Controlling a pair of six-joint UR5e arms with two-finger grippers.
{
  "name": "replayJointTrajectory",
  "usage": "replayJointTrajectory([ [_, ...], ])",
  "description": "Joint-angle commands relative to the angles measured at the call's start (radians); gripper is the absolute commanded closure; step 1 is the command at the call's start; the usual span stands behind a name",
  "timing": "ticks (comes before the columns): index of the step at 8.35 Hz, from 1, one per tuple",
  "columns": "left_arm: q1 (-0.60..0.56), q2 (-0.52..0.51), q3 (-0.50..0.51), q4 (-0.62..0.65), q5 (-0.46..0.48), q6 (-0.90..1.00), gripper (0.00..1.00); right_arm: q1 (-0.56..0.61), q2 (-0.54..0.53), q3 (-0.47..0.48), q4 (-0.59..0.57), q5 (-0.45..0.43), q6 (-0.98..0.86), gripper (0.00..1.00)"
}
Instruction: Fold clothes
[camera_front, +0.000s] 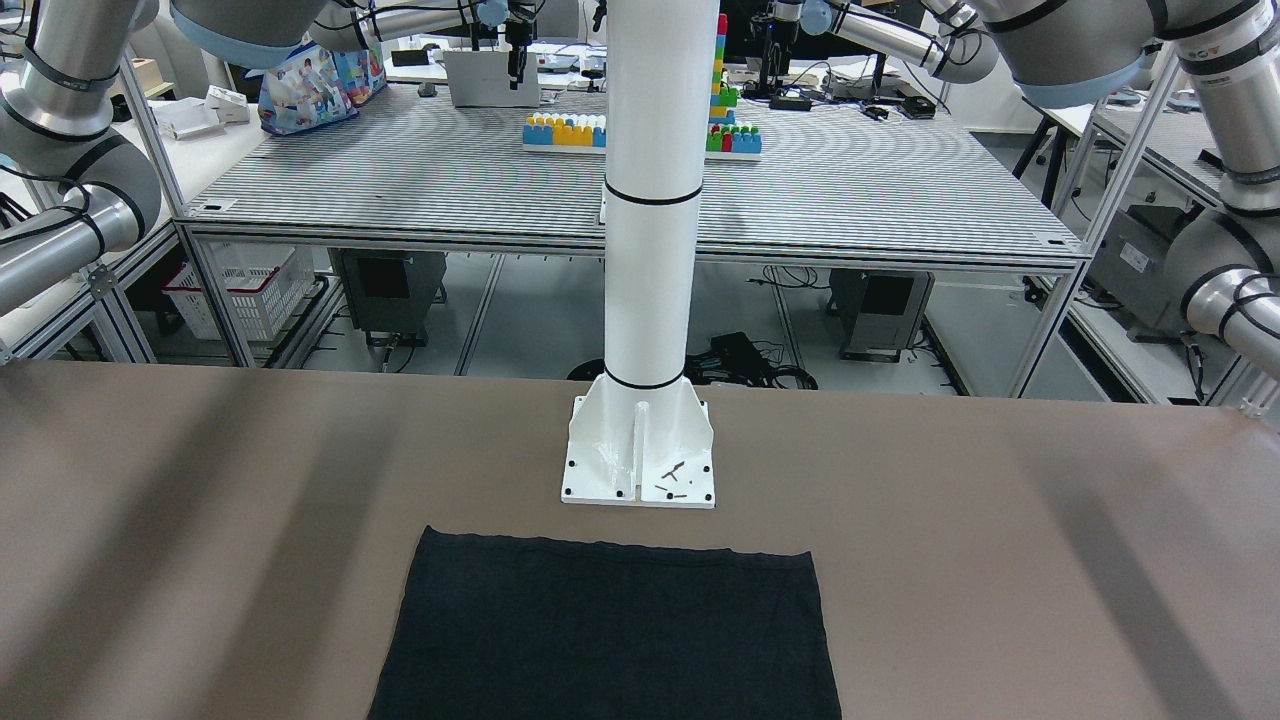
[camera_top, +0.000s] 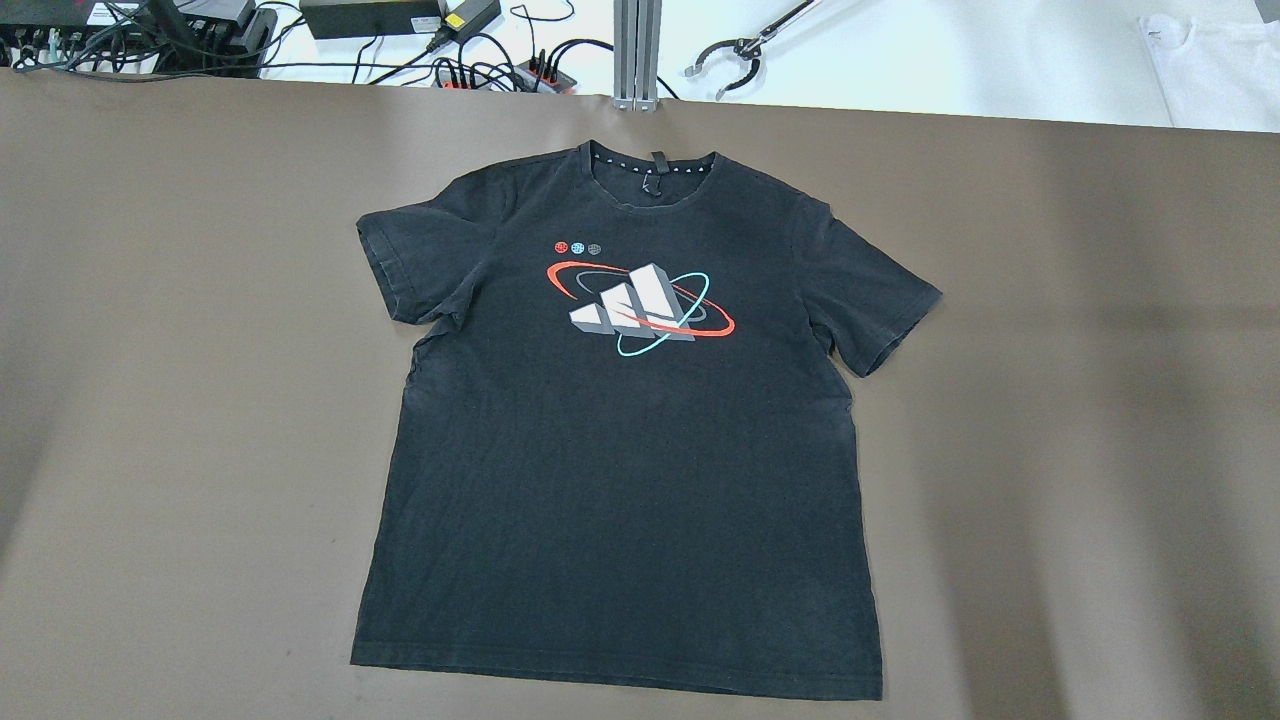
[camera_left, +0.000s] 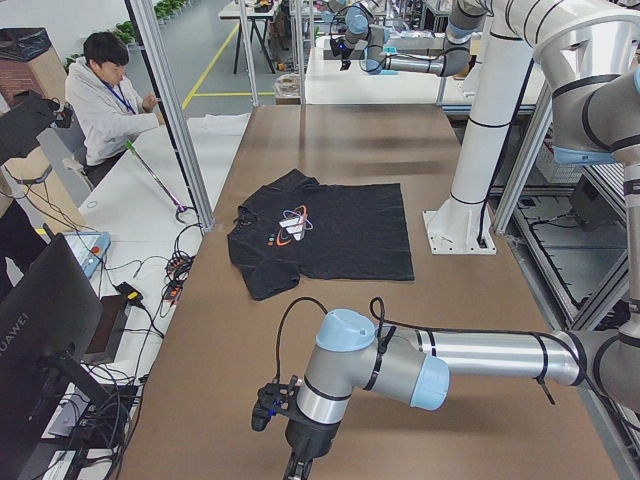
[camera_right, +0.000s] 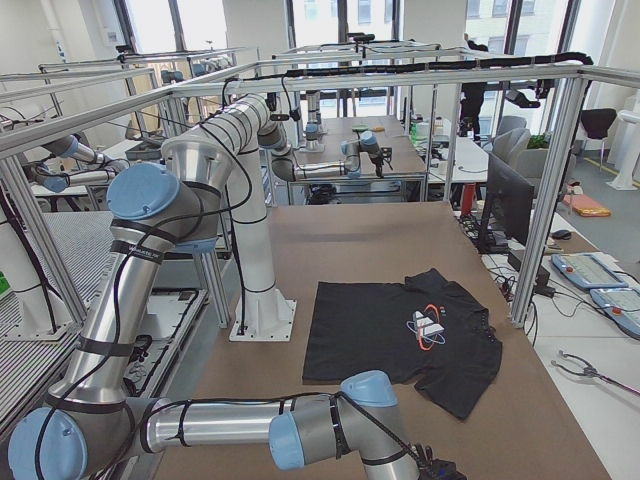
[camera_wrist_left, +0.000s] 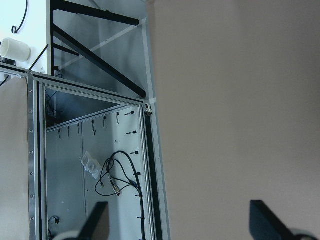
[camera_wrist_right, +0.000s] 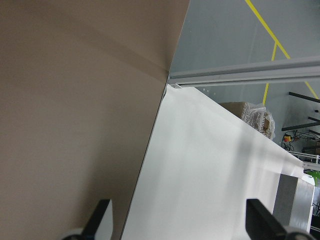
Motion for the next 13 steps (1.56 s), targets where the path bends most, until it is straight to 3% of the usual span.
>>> replayJointTrajectory([
  [1,0.0,0.002,0.0,0.0,0.0,0.001,0.0,0.0,0.0,0.0,-0.001,0.0,0.001,0.06],
  [6,0.0,0.003,-0.012,-0.005,-0.007,0.003,0.0,-0.008,0.009,0.029,-0.001,0.013,-0.001,0.06],
  [13,0.051,-0.101,0.031,-0.058,-0.006,0.024,0.0,-0.063,0.104,0.008,-0.025,0.056,0.047,0.06],
])
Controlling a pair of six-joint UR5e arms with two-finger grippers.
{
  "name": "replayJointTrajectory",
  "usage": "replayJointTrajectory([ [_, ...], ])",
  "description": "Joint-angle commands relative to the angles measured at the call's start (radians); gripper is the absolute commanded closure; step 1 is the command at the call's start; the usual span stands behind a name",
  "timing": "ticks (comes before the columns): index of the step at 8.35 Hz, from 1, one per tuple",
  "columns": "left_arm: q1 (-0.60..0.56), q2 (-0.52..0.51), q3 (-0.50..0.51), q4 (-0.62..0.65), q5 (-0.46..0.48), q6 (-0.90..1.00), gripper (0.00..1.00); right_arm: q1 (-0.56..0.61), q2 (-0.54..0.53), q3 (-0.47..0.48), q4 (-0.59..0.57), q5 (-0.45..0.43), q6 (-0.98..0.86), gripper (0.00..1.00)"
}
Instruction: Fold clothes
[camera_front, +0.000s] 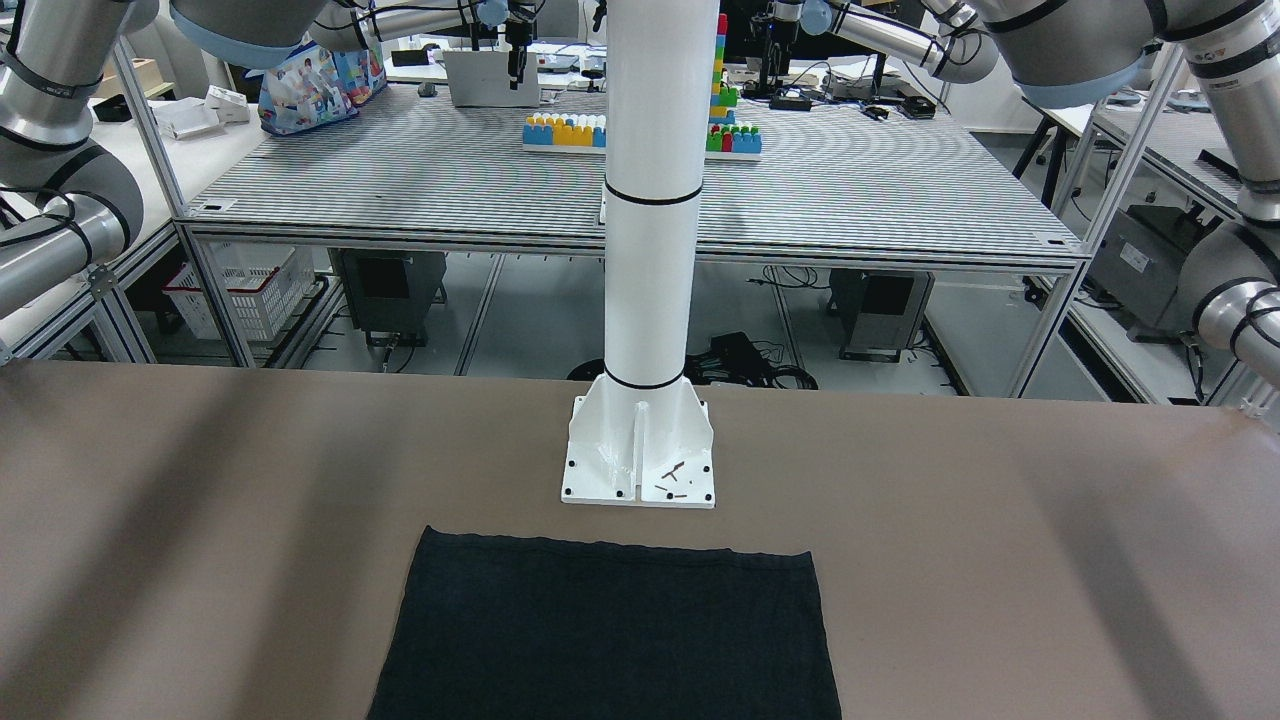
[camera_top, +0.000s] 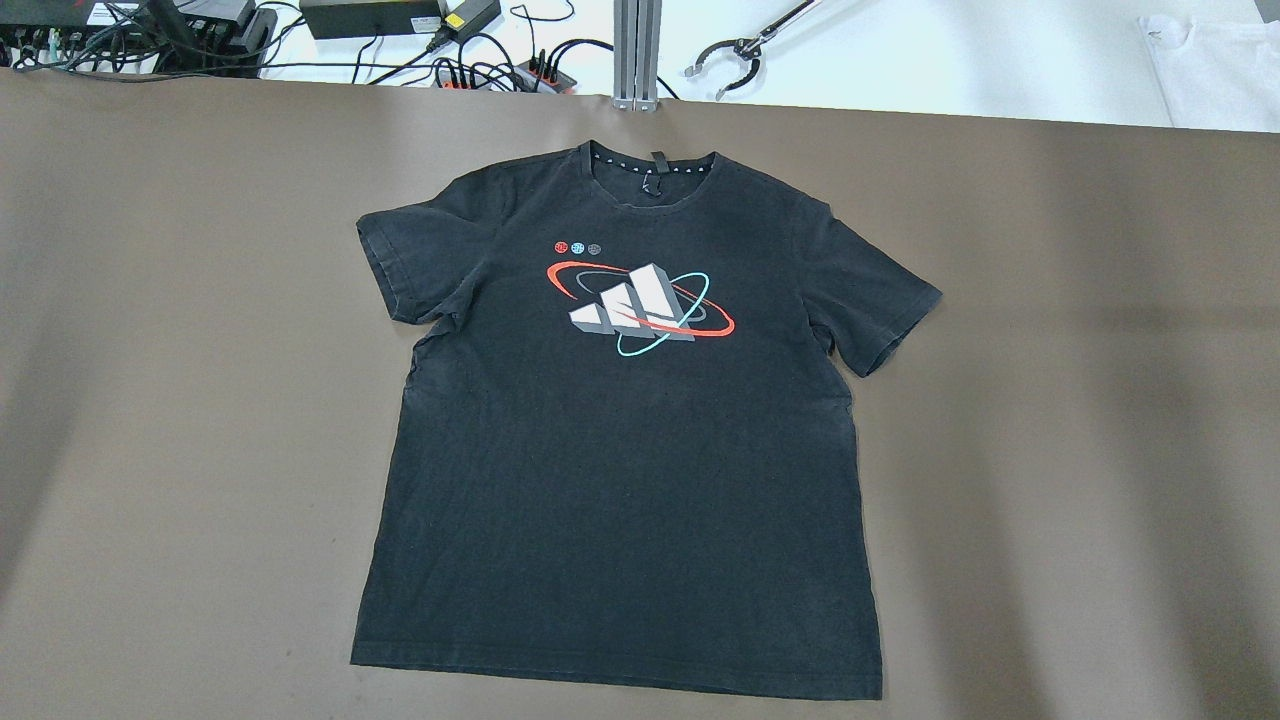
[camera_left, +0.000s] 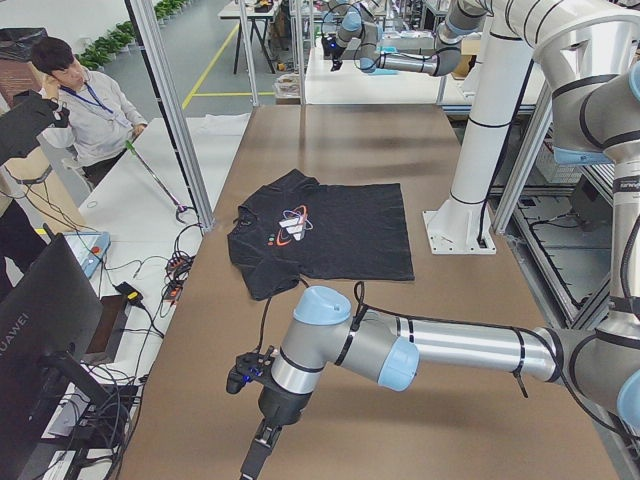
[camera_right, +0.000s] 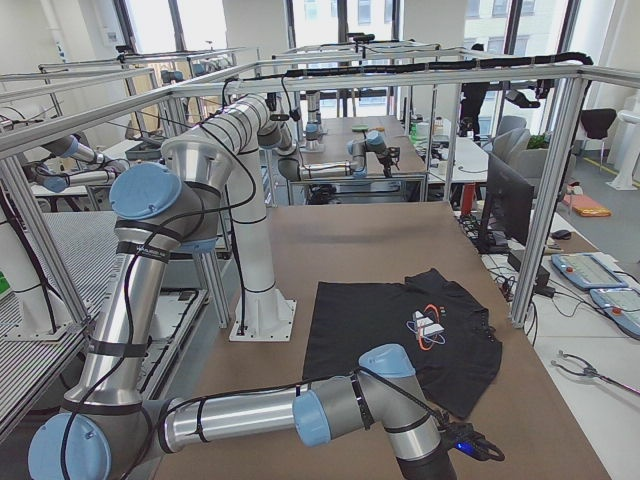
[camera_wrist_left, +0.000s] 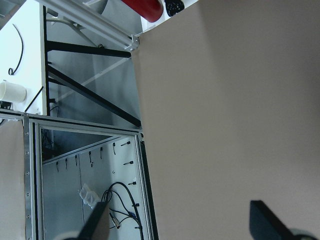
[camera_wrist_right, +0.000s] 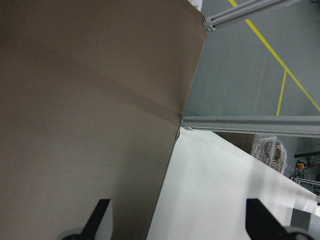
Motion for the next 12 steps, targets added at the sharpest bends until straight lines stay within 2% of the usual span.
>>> replayJointTrajectory([
  [1,0.029,-0.063,0.018,-0.023,0.001,0.098,0.0,-0.039,0.033,-0.015,0.0,0.002,0.007,0.06],
  [3,0.066,-0.14,0.073,-0.022,-0.005,0.097,0.0,-0.044,0.042,-0.059,0.009,0.002,0.016,0.06],
  [4,0.08,-0.155,0.075,-0.022,-0.008,0.05,0.0,-0.068,0.088,-0.065,-0.001,0.0,0.022,0.06],
  [6,0.181,-0.221,0.087,-0.02,-0.109,0.01,0.0,-0.129,0.149,-0.142,0.0,0.0,0.129,0.06],
  [7,0.194,-0.258,0.119,-0.022,-0.156,-0.081,0.0,-0.151,0.209,-0.207,0.002,0.02,0.233,0.06],
  [8,0.252,-0.275,0.165,-0.051,-0.205,-0.114,0.0,-0.192,0.27,-0.281,0.008,0.054,0.337,0.06],
  [9,0.293,-0.308,0.206,-0.104,-0.23,-0.227,0.0,-0.233,0.312,-0.329,0.04,0.08,0.452,0.06],
  [10,0.369,-0.345,0.254,-0.138,-0.234,-0.298,0.0,-0.293,0.329,-0.343,0.09,0.094,0.543,0.06],
  [12,0.446,-0.41,0.384,-0.29,-0.247,-0.411,0.0,-0.414,0.376,-0.347,0.115,0.129,0.687,0.06],
])
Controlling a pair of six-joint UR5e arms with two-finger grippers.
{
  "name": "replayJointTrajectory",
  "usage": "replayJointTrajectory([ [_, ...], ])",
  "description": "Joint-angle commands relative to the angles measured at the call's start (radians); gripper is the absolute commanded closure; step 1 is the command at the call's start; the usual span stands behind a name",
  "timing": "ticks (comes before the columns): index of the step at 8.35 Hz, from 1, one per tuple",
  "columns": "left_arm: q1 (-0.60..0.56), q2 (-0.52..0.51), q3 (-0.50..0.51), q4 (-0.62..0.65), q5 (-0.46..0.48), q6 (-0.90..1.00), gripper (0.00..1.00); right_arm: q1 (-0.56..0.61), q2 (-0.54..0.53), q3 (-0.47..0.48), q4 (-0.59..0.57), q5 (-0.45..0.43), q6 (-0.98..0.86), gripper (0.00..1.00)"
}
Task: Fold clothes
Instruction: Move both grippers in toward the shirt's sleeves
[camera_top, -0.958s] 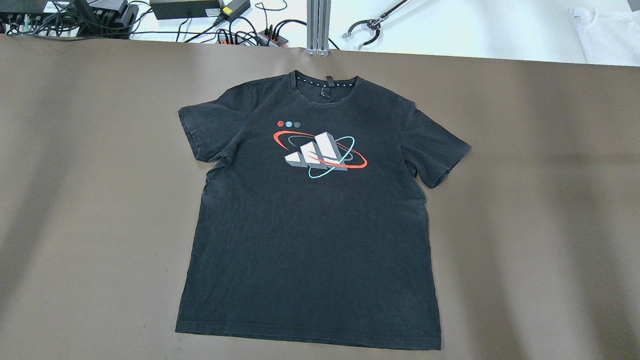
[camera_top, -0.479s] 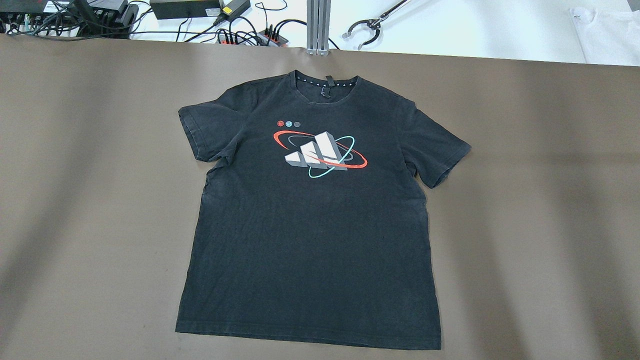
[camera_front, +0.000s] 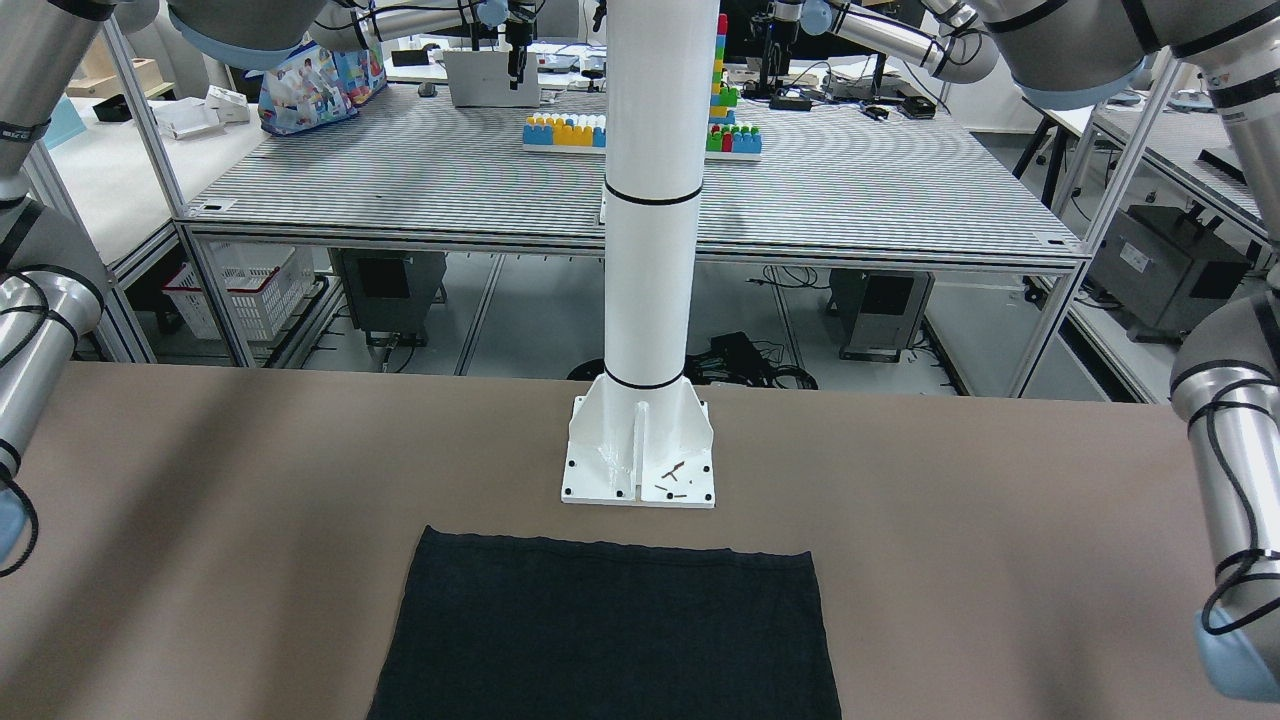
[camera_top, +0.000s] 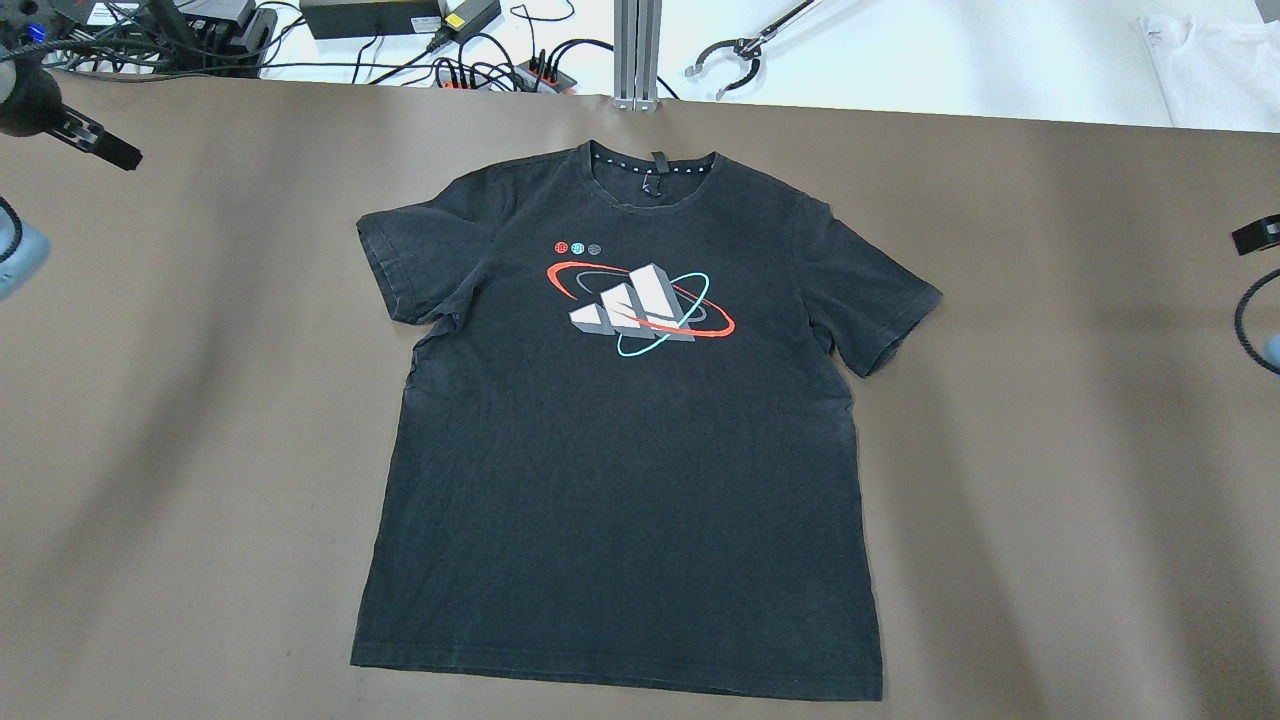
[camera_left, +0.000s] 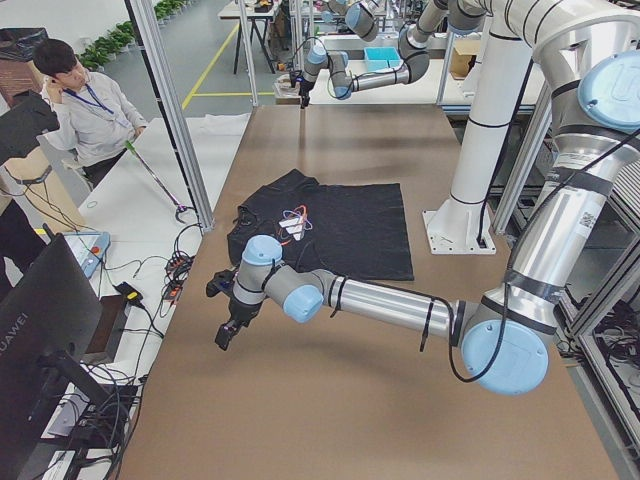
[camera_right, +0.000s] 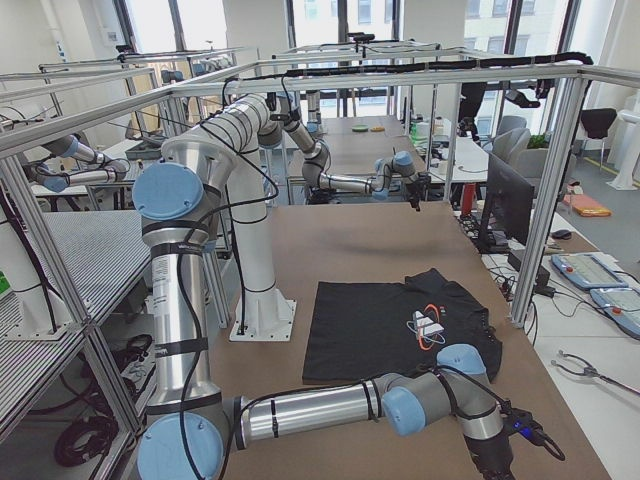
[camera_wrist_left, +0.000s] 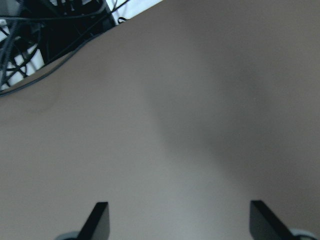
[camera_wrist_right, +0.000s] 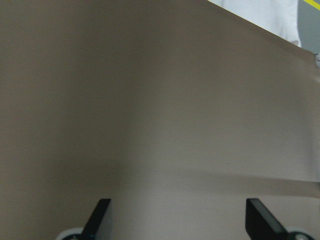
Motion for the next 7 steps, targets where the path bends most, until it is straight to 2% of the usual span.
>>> replayJointTrajectory([
  [1,0.131,-0.091,0.181,-0.203,-0.016,-0.162,0.0,-0.198,0.072,-0.018,0.039,0.034,0.286,0.06],
  [3,0.212,-0.157,0.233,-0.243,-0.01,-0.289,0.0,-0.266,0.121,-0.038,0.043,0.034,0.425,0.07],
  [7,0.228,-0.318,0.426,-0.265,-0.04,-0.337,0.0,-0.29,0.122,-0.097,0.146,0.025,0.426,0.06],
])
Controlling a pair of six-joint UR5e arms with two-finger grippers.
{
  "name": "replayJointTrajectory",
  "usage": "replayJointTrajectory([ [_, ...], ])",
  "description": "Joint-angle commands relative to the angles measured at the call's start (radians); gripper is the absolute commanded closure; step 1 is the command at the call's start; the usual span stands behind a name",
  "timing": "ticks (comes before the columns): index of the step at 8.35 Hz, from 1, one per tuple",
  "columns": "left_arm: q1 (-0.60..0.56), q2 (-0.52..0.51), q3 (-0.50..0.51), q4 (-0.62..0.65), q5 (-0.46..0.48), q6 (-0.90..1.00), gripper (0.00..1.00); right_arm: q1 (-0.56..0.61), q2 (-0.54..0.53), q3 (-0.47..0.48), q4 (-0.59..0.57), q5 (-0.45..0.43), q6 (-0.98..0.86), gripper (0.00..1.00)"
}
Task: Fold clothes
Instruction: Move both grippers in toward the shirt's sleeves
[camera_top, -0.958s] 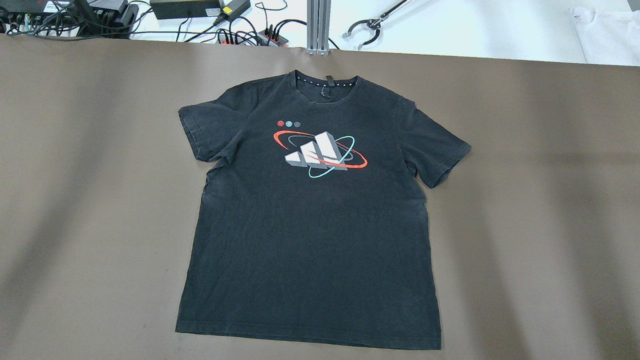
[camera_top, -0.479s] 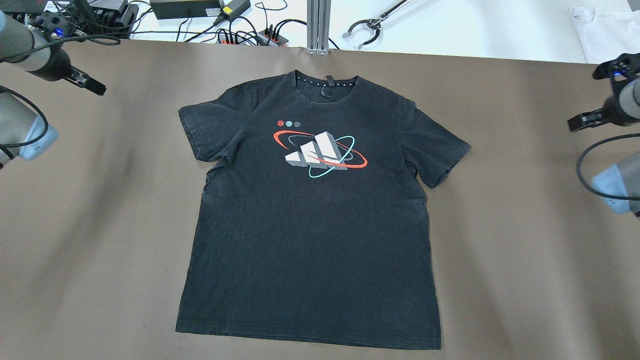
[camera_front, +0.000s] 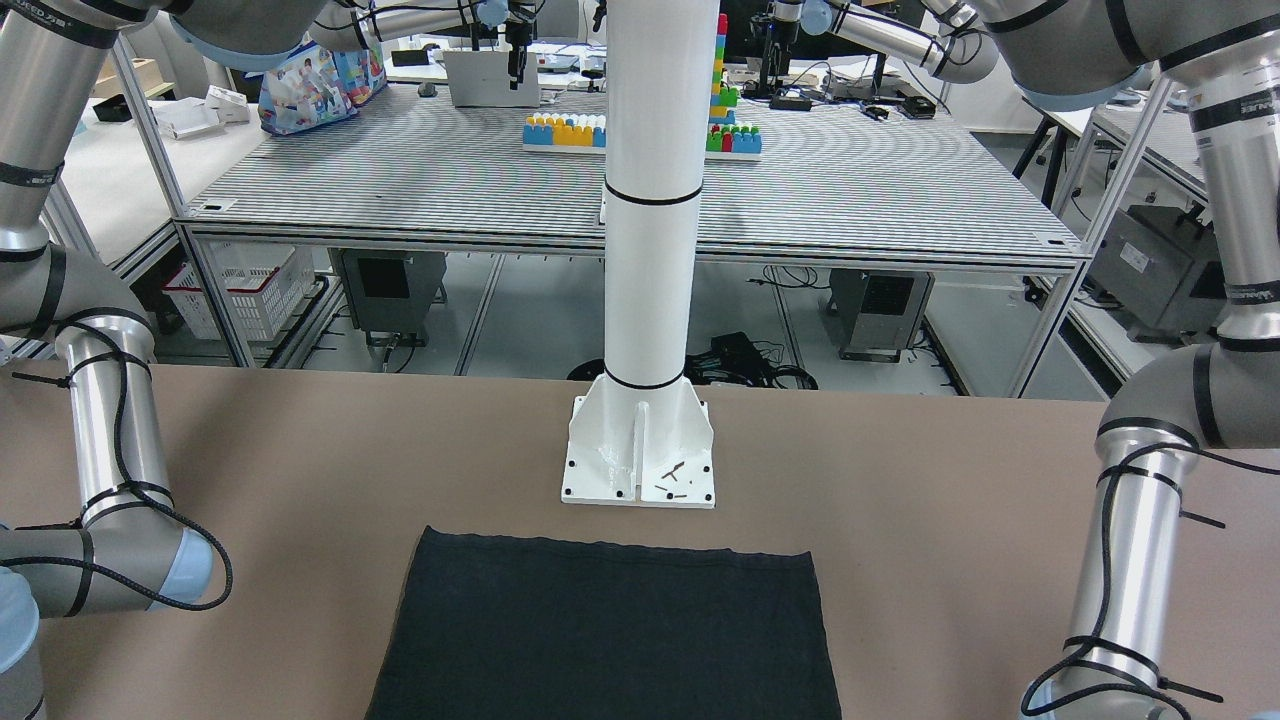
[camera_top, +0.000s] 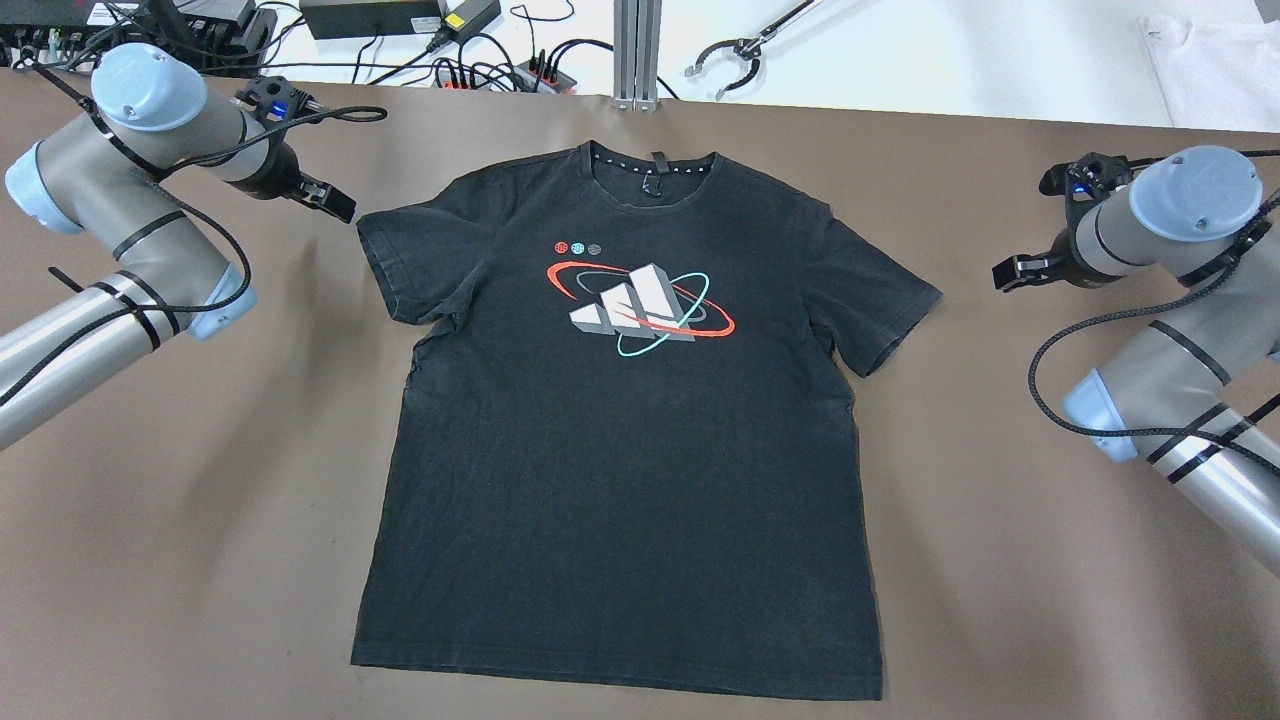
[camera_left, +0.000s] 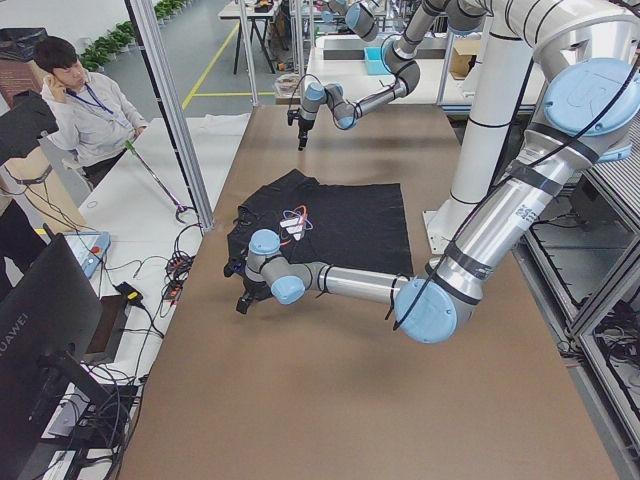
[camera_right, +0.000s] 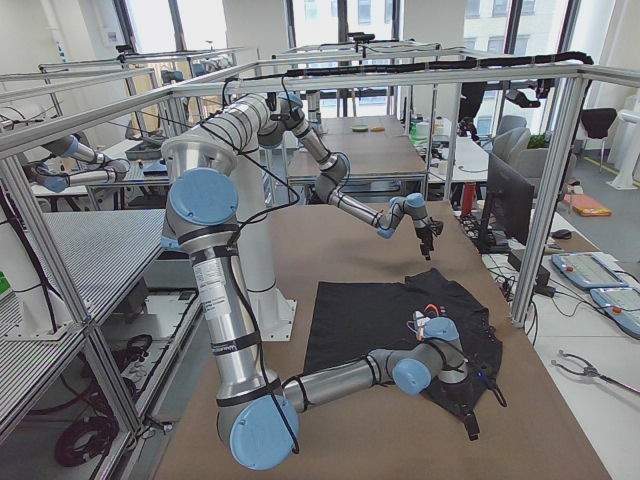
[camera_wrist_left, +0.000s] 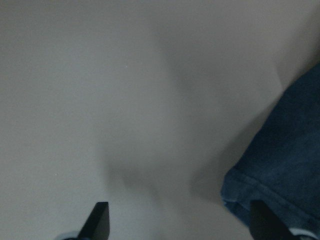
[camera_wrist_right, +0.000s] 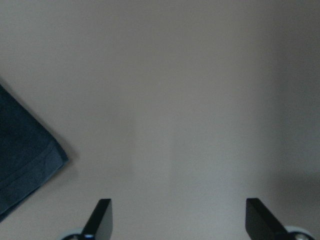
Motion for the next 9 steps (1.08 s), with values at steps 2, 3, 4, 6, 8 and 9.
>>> replayJointTrajectory([
  [2,0.026,-0.091,0.107,-0.017,-0.029,-0.022,0.11,-0.011,0.003,-0.039,0.059,-0.005,0.004,0.06],
  [3,0.035,-0.091,0.108,-0.018,-0.029,-0.022,0.21,-0.013,0.003,-0.039,0.059,-0.005,0.004,0.06],
  [4,0.041,-0.09,0.108,-0.023,-0.029,-0.023,0.26,-0.013,0.003,-0.039,0.059,-0.007,0.004,0.06],
  [6,0.061,-0.084,0.108,-0.025,-0.027,-0.022,0.4,-0.017,0.004,-0.039,0.059,-0.007,0.004,0.06],
  [8,0.061,-0.082,0.108,-0.025,-0.027,-0.022,0.61,-0.021,0.004,-0.039,0.059,-0.007,0.004,0.06],
  [9,0.061,-0.081,0.107,-0.025,-0.029,-0.022,0.74,-0.021,0.004,-0.039,0.059,-0.007,0.004,0.06],
])
